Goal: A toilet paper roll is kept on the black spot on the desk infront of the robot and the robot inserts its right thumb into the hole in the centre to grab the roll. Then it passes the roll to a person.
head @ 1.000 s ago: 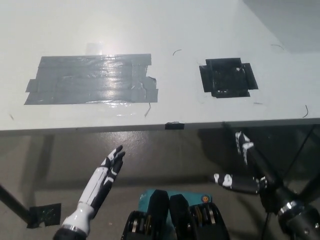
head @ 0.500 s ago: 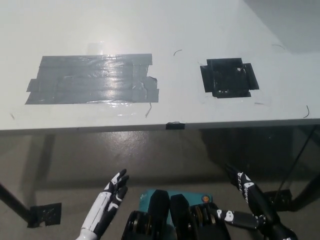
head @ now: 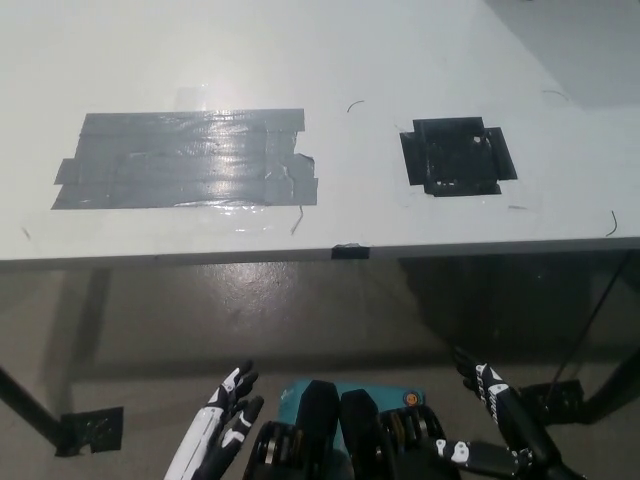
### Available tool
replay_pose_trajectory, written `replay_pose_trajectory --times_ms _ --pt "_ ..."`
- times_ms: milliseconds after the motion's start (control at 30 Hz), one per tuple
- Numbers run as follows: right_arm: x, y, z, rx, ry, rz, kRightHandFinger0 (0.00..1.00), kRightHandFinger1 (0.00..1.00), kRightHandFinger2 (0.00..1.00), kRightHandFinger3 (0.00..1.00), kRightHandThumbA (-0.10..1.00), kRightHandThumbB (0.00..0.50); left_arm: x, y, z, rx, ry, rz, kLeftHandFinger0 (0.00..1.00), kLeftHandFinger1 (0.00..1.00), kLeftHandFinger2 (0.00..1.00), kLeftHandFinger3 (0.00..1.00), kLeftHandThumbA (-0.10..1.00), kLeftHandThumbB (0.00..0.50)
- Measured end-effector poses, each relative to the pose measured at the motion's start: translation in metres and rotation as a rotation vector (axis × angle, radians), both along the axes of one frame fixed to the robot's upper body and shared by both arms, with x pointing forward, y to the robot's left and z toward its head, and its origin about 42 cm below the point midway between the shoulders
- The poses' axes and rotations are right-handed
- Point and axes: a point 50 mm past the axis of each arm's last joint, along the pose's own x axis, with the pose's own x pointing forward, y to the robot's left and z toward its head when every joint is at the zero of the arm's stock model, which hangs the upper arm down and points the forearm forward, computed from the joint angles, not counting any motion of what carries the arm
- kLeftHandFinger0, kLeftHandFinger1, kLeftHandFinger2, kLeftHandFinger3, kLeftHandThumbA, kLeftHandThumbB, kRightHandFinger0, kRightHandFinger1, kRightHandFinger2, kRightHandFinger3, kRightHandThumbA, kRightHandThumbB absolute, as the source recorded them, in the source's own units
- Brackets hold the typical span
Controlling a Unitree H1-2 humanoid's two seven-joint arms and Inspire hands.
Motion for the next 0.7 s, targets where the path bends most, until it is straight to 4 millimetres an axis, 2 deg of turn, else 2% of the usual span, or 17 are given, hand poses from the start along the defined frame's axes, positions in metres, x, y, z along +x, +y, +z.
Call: replay_pose_trajectory --times_ms 333,700 --pt "0.0034 -0.001 -0.0005 -0.012 0.002 0.01 1.0 1.0 1.0 1.0 0.94 0.192 0.0004 0.0004 0.0003 -0.004 -0.002 0.009 1.0 1.0 1.0 1.0 0.81 0.05" --pt "0.0039 0.0024 -0.0019 -0.019 0.005 0.023 1.0 1.0 1.0 1.0 0.94 0.181 0.0006 0.0021 0.0005 -0.005 -0.003 0.017 1.0 1.0 1.0 1.0 0.79 0.044"
